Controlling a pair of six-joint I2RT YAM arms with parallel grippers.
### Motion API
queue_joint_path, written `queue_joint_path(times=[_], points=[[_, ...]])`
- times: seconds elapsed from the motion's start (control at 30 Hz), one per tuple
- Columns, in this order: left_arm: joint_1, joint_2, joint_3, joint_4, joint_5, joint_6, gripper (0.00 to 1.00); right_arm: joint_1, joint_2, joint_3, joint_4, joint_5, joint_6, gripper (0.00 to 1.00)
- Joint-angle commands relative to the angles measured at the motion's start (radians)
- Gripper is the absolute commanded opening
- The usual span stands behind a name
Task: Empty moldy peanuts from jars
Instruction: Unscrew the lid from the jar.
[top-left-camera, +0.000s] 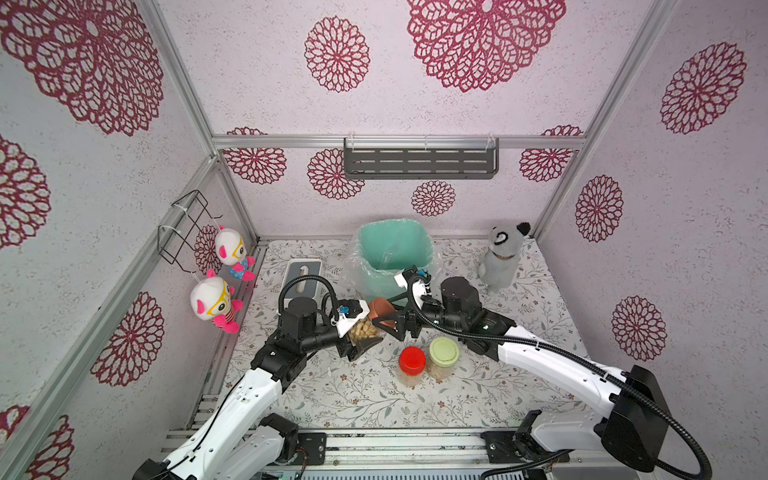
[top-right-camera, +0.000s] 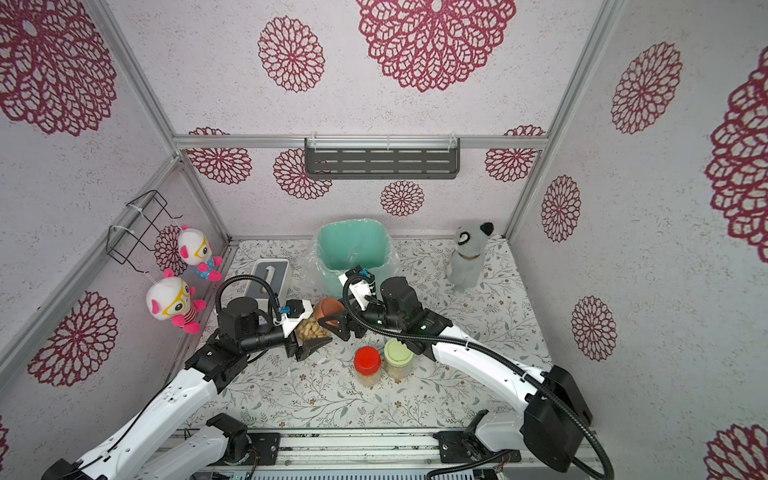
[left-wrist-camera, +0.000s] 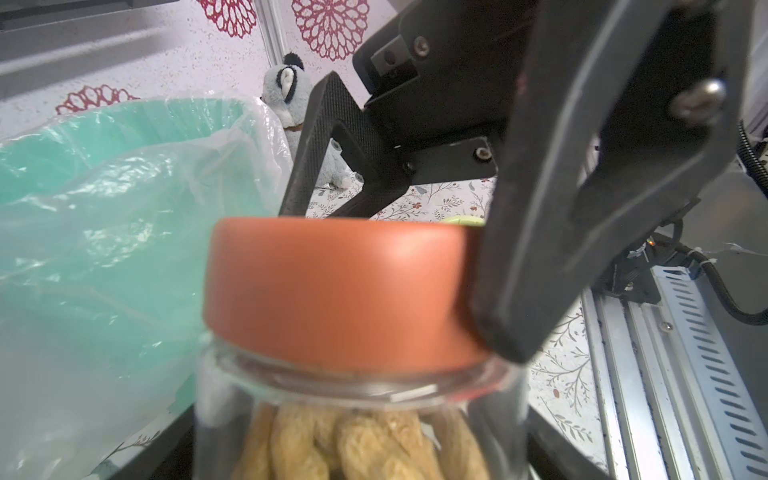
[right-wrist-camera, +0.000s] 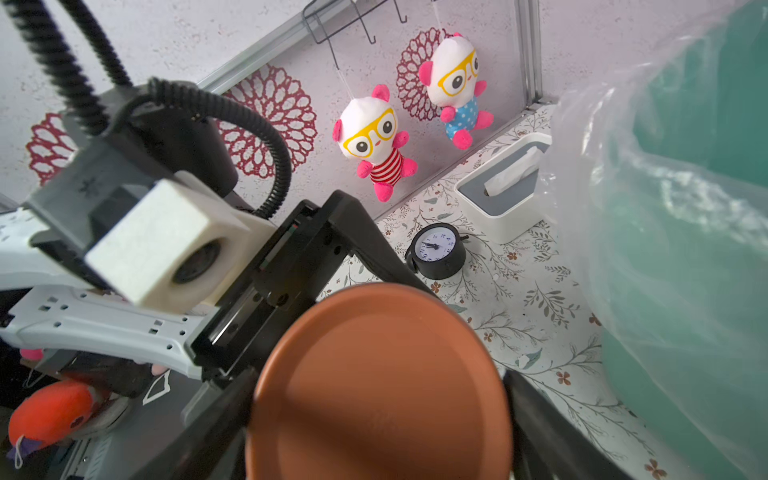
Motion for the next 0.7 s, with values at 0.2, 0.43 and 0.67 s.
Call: queue_joint_path(times=[0.2,0.43,0.67], points=[[0.021,0.009,0.054,0.007,0.008,0.001,0.0,-0.113,-0.035,0.017,0.026,-0.102,-0.203,0.26],[0.02,0.013,0.065,-0.015,0.022,0.009,0.0,-0.149,-0.002,0.058,0.014,-0.163,-0.26,0.25],[0.02,0.023,0.067,-0.017,0.027,0.019,0.0,-0.172,0.032,0.109,0.041,-0.219,-0.263,0.24]])
